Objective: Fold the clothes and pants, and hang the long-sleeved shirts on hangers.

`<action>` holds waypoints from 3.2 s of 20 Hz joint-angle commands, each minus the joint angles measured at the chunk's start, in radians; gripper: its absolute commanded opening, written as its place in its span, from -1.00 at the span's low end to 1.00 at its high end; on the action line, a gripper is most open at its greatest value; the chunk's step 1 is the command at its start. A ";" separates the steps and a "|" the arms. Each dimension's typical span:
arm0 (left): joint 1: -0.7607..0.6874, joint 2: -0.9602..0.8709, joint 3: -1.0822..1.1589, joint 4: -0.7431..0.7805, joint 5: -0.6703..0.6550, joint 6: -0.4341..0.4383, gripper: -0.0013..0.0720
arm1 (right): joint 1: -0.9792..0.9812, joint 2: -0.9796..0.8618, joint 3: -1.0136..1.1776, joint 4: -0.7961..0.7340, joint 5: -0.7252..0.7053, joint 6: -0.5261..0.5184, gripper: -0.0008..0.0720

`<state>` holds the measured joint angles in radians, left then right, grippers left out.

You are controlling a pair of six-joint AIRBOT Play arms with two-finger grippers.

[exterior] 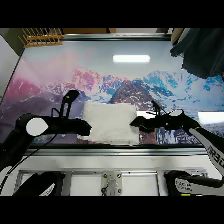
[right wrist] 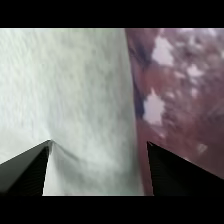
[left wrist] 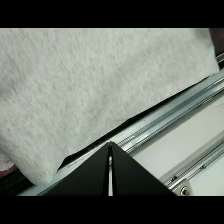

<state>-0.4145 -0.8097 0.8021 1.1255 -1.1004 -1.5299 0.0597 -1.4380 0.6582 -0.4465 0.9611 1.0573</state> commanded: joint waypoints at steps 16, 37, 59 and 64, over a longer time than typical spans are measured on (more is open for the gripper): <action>0.001 -0.067 0.012 -0.006 0.027 -0.107 -0.88 | -0.538 0.305 0.333 -0.436 -0.101 0.103 -0.92; 0.001 -0.139 0.012 -0.149 0.031 -0.071 -0.88 | -1.105 0.375 0.276 -1.019 0.134 0.385 0.81; 0.001 -0.139 0.012 -0.151 0.079 -0.048 -0.88 | -0.054 0.560 0.264 -0.473 0.132 0.169 -0.90; 0.001 -0.139 0.012 -0.153 0.080 -0.048 -0.88 | -0.054 0.560 0.264 -0.472 0.132 0.169 -0.91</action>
<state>-0.4145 -0.9485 0.8135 0.9749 -1.0199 -1.5780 -0.0036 -0.8776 0.9230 -0.9222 1.0901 1.2266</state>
